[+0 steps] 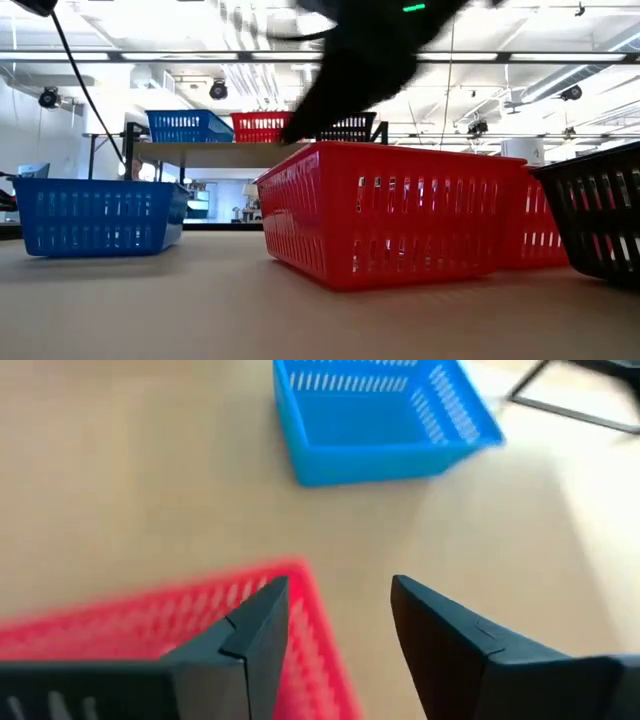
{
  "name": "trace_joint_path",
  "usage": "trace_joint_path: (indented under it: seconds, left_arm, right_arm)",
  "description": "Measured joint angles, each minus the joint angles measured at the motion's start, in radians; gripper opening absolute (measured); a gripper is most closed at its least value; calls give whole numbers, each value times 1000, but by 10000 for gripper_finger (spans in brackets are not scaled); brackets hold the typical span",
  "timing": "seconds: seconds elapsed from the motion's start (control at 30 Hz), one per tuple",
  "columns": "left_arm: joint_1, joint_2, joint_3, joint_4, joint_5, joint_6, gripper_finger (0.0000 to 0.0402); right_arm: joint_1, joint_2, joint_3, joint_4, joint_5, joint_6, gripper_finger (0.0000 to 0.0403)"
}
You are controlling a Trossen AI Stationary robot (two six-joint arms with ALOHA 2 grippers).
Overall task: Stack baskets on shelf by color
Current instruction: Stack the top blue bin on the blue bin on the shelf
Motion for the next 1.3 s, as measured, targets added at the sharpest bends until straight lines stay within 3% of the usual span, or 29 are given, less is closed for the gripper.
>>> trace_joint_path:
  seconds: [0.23,0.37,0.6,0.73,0.87,1.07,1.3]
  left_arm:
    - [76,-32,11,0,48,-33,128]
    - [166,-51,17,-69,249,-121,127]
    - [367,-39,112,-618,720,-507,127]
    - [412,10,229,-912,859,-581,127]
    - [409,91,330,-1029,1000,-578,127]
    - [405,218,391,-1130,1066,-642,128]
    - [405,320,386,-1237,1057,-763,127]
  right_arm:
    - [151,-304,-355,144,174,84,153]
    - [265,-449,-473,201,309,86,141]
    - [408,-603,-594,239,496,94,124]
    - [432,-630,-634,238,542,135,117]
    - [432,-622,-662,238,549,179,111]
    - [438,-590,-671,238,558,202,104]
    - [503,-595,-622,238,557,120,94]
